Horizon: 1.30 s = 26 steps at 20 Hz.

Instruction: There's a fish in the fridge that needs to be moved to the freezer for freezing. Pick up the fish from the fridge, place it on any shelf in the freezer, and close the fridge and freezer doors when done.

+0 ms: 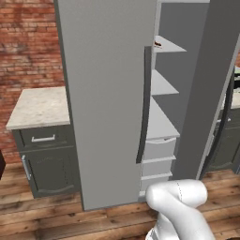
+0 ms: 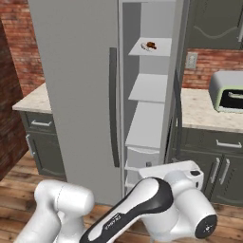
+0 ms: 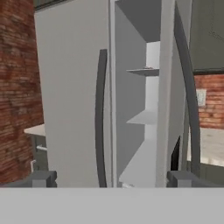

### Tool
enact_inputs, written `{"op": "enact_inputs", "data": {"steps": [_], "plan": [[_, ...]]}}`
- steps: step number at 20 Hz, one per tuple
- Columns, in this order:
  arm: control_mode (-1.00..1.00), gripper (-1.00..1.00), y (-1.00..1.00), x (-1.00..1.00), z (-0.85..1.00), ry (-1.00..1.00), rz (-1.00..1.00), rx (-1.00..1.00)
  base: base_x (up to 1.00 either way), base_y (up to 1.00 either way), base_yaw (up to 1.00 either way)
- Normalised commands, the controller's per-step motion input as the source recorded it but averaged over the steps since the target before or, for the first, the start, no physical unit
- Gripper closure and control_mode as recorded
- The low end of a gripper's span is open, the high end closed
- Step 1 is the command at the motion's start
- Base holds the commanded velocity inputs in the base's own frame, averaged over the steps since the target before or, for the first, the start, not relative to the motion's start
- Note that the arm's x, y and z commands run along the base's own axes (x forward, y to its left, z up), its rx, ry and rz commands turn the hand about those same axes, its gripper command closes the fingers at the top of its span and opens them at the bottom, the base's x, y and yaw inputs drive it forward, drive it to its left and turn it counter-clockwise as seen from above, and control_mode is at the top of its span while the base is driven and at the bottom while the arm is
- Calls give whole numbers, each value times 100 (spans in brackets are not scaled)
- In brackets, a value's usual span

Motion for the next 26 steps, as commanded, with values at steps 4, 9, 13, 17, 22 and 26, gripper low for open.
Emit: {"op": "enact_inputs", "data": {"steps": [4, 9, 13, 17, 22, 26], "plan": [[-100, -100, -11, 37, -18, -2, 4, 11, 0, 0, 0], [-100, -100, -10, 39, -26, 0, 3, 10, 0, 0, 0], [-100, -100, -21, 38, -25, 0, 3, 8, 0, 0, 0], [-100, -100, -32, 41, -19, 0, 2, 8, 0, 0, 0], [-100, -100, -29, 39, -28, 0, 3, 8, 0, 0, 0], [-100, -100, -18, 39, -35, 0, 4, 7, 0, 0, 0]]}}
